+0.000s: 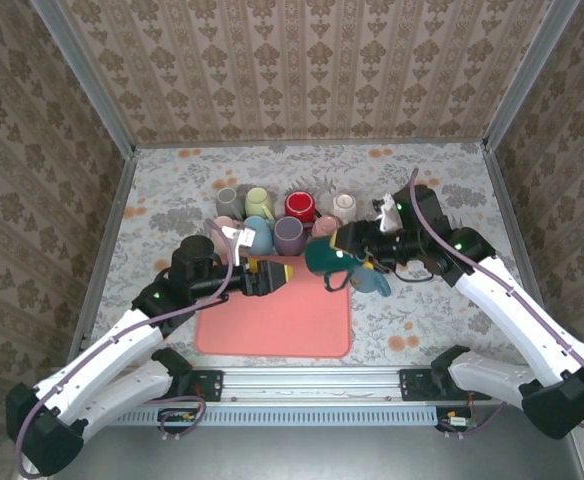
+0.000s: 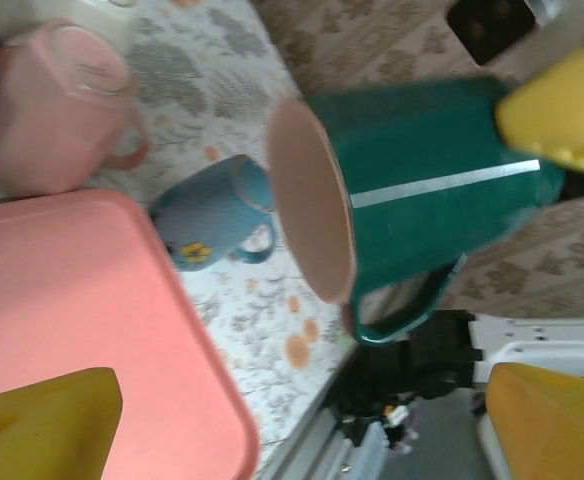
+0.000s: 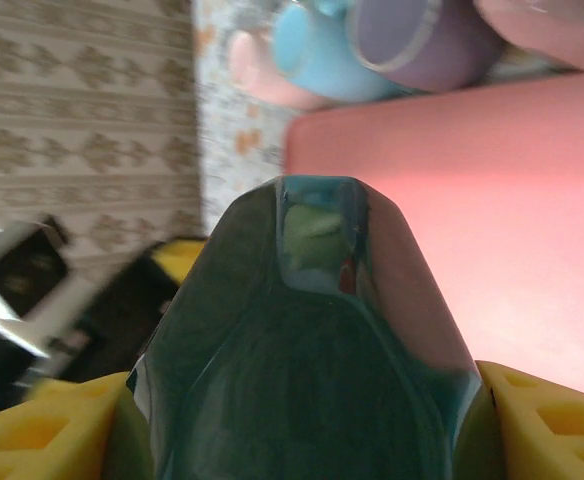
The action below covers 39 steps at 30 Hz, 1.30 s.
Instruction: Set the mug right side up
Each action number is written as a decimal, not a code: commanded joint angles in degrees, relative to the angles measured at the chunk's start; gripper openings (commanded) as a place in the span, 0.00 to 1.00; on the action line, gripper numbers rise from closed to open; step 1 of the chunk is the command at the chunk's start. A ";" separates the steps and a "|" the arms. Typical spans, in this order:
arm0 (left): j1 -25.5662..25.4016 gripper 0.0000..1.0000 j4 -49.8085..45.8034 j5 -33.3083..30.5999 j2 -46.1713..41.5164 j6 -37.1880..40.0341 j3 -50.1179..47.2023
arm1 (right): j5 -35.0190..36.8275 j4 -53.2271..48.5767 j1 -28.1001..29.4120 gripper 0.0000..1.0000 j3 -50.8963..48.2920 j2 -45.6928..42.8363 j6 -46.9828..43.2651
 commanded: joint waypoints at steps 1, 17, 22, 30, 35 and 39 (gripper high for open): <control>0.56 0.95 12.85 6.88 -0.21 -4.47 -1.63 | -8.86 17.28 -0.19 0.37 2.54 0.84 7.29; 0.82 0.87 45.46 11.09 8.73 -16.63 -5.05 | -11.26 51.69 0.59 0.36 -6.82 1.22 26.56; 1.02 0.77 50.28 11.93 11.18 -17.41 -4.60 | -10.88 52.51 1.29 0.35 -7.34 0.79 27.03; 1.32 0.58 62.16 13.83 15.21 -21.66 -4.48 | -10.44 55.32 1.75 0.35 -9.25 0.43 28.59; 1.98 0.40 64.71 14.18 14.88 -22.18 -5.23 | -10.52 56.93 1.87 0.34 -10.59 0.41 29.36; 1.95 0.16 64.84 15.46 14.69 -21.87 -4.78 | -10.52 57.67 1.83 0.34 -11.48 0.26 29.58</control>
